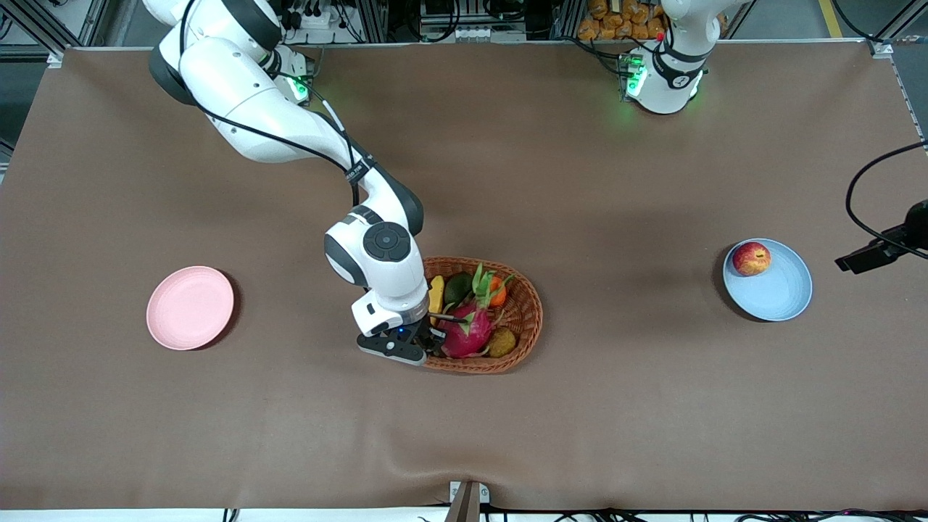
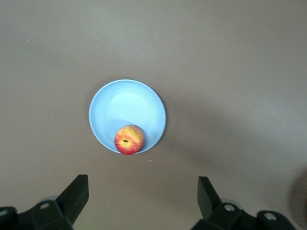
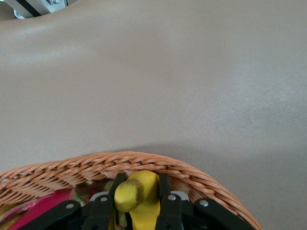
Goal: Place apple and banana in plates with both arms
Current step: 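Lift the yellow banana from the basket with the right gripper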
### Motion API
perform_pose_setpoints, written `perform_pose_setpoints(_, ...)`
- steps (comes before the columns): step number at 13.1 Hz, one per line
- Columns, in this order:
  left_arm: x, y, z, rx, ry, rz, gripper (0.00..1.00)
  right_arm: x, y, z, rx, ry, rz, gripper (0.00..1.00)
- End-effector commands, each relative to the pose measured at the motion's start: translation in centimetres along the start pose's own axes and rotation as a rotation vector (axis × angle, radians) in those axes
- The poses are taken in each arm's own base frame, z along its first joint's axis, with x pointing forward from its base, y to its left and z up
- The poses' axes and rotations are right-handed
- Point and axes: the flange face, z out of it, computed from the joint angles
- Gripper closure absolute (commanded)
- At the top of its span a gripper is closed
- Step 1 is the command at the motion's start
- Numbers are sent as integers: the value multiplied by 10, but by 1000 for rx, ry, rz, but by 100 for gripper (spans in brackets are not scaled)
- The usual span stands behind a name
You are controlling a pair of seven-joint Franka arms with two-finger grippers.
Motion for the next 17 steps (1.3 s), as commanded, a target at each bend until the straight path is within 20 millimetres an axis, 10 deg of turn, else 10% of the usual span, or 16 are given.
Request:
perform_pose_setpoints(1,-32,26,-40,9,65,73,0,14,1,-24,-10,29,15,100)
perform_pose_setpoints(8,-63,61,-66,-8,104,160,0,48,20,-104,-91,8,-11,100)
perform_pose_setpoints(13,-64,62,-75,-18,119,168,0,117,115,-167,-140,-162,-114,100)
perform_pose_setpoints(17,-87,71,-95,-29,152,202,0,137,220,-159,-421,-385,-113,100)
